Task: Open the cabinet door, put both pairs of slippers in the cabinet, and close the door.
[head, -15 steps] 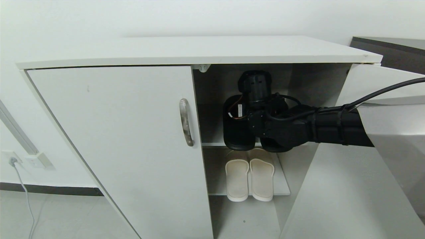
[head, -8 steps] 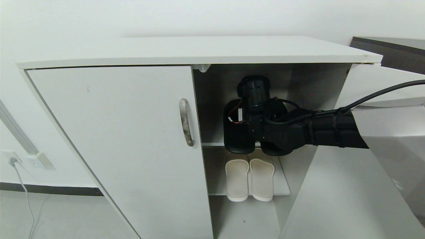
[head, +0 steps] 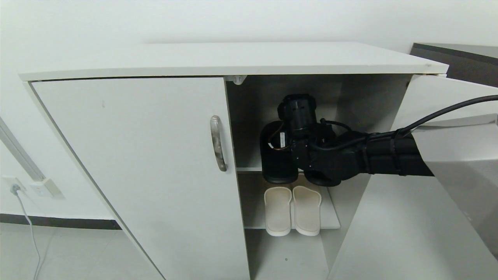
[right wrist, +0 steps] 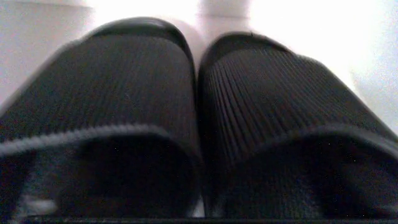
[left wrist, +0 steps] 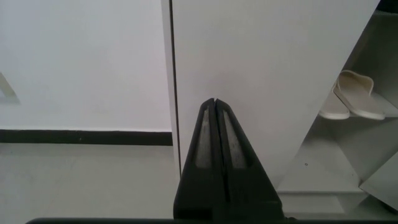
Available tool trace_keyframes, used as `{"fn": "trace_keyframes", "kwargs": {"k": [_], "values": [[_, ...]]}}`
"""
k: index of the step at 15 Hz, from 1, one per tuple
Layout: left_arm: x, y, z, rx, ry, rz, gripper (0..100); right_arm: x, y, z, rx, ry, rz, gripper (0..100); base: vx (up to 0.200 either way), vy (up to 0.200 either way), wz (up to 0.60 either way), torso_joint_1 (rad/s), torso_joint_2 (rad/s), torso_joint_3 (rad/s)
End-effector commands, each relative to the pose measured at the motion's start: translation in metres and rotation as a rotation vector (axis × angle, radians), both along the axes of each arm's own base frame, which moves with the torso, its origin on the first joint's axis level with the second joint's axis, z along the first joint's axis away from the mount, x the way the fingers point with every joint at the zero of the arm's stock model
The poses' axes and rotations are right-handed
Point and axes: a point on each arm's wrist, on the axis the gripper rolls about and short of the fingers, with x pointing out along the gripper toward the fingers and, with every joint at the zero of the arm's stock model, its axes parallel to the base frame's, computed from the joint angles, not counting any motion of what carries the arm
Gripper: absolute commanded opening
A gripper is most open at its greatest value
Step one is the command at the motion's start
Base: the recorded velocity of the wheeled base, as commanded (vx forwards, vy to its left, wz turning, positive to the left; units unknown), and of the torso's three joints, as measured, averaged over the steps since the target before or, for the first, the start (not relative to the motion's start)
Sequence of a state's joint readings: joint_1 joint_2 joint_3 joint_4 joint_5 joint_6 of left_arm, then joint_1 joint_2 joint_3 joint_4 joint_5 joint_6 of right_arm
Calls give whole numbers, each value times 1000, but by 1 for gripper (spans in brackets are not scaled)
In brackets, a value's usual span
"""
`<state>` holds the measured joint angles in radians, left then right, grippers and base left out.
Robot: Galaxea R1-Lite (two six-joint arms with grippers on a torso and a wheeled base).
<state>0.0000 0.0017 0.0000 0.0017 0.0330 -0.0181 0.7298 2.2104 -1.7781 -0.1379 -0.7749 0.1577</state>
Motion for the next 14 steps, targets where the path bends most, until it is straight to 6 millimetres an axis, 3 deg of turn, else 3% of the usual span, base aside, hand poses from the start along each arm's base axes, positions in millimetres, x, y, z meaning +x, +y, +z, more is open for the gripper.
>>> {"fn": "trace_keyframes", "kwargs": {"k": [1, 6, 14], "values": [[0, 0, 0, 0, 0, 1, 0, -14, -3, 8, 0, 2, 16, 100, 0, 0, 0, 0, 0, 0], [0, 0, 0, 0, 0, 1, 0, -47, -9, 21, 11, -12, 54, 100, 0, 0, 0, 0, 0, 0], [0, 0, 0, 0, 0, 1, 0, -101, -29, 25, 30, -30, 120, 100, 0, 0, 0, 0, 0, 0]]}}
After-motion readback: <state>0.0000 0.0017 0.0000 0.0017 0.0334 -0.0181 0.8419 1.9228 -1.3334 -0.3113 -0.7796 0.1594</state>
